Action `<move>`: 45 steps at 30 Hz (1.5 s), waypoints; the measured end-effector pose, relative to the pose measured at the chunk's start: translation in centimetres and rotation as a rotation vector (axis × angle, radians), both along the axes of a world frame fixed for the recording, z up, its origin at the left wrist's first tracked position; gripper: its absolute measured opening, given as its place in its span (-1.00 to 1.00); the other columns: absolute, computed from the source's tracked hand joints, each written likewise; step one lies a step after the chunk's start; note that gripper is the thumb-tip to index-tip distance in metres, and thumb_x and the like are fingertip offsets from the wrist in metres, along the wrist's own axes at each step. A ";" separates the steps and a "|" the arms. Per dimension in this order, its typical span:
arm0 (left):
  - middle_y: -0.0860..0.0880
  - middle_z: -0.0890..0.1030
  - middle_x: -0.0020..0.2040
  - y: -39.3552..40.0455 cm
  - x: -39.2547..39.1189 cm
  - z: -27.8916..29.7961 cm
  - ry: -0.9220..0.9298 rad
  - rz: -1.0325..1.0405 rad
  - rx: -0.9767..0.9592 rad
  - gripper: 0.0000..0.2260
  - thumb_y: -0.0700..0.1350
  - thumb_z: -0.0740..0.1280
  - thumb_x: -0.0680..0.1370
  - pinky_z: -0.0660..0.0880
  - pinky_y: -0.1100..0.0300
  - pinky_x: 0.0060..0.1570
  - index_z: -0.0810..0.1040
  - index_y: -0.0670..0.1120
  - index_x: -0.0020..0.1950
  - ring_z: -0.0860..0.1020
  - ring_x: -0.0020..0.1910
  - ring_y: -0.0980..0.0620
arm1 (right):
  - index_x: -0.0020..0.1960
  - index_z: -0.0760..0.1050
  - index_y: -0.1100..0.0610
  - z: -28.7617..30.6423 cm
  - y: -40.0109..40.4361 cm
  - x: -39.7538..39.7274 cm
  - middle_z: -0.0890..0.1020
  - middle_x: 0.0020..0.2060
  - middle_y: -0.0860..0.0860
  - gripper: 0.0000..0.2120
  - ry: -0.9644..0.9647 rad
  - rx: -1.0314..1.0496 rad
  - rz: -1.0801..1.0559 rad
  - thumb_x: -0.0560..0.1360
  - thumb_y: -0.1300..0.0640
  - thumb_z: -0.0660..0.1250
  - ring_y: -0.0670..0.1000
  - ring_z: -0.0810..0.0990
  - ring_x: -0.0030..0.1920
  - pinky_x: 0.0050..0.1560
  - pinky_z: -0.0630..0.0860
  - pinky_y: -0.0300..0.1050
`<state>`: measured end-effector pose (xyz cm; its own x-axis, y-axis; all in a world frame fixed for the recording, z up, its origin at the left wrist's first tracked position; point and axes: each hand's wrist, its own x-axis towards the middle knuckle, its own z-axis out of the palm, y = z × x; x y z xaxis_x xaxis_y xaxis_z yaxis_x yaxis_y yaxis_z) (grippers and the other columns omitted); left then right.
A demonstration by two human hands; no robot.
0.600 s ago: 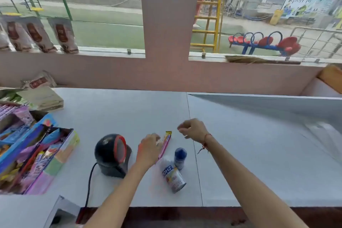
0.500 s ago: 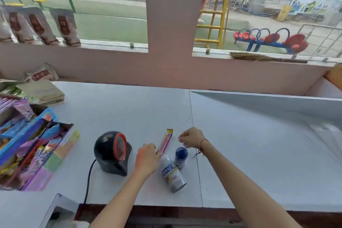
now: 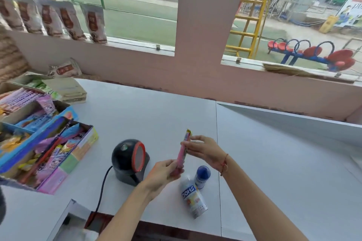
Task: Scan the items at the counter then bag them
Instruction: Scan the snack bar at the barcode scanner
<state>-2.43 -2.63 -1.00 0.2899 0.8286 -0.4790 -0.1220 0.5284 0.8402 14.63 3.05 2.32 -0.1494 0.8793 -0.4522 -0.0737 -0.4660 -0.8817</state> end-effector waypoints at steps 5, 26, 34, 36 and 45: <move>-0.07 0.68 0.09 -3.3 -3.1 -0.6 -0.020 0.056 0.111 -0.75 -0.06 0.23 0.58 0.34 0.14 0.29 0.62 -0.12 0.13 0.56 0.19 0.07 | 0.06 0.58 0.29 1.8 -2.2 -4.4 0.71 -0.09 0.17 -0.62 -0.251 0.252 0.091 0.29 0.22 0.56 0.02 0.71 -0.15 -0.07 0.65 -0.17; -0.11 0.63 -0.27 -5.3 -3.2 -2.1 0.020 0.464 0.093 -0.94 -0.27 0.39 0.47 0.49 0.21 -0.14 0.60 -0.12 -0.13 0.58 -0.26 -0.03 | 0.04 0.59 0.32 0.8 -3.0 -8.9 0.70 -0.05 0.23 -0.59 -0.499 0.187 0.058 0.27 0.17 0.59 0.12 0.71 -0.08 0.00 0.66 0.00; -0.09 0.65 -0.23 2.1 1.8 -2.0 0.495 0.460 0.125 -0.89 -0.12 0.38 0.48 0.44 0.14 -0.16 0.66 -0.13 -0.19 0.52 -0.23 -0.03 | 0.16 0.55 0.24 3.1 0.5 -4.9 0.67 0.08 0.19 -0.58 -1.174 0.264 0.309 0.40 0.02 0.45 0.16 0.61 0.10 0.13 0.55 0.03; -0.08 0.64 -0.20 2.9 3.0 -1.7 0.600 0.458 0.135 -0.86 -0.14 0.37 0.48 0.40 0.18 -0.16 0.66 -0.18 -0.09 0.51 -0.20 -0.04 | 0.15 0.55 0.12 2.9 -1.6 -4.4 0.66 0.07 0.10 -0.55 -1.311 0.305 0.555 0.37 -0.11 0.44 0.10 0.53 0.17 0.16 0.49 0.04; -0.09 0.58 -0.12 0.6 1.1 -3.0 0.628 0.346 0.187 -0.81 -0.14 0.22 0.56 0.40 0.14 -0.04 0.62 -0.13 -0.09 0.48 -0.10 -0.07 | 0.09 0.50 0.07 1.8 -5.6 -5.9 0.61 0.07 0.08 -0.47 -1.714 0.270 1.005 0.33 -0.30 0.36 0.15 0.39 0.25 0.37 0.03 0.27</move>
<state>-1.35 -2.04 -3.98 -0.2848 0.9071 -0.3100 0.2779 0.3877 0.8789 8.74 -2.56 4.09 -0.1775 0.8298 -0.5290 0.9162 0.3355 0.2190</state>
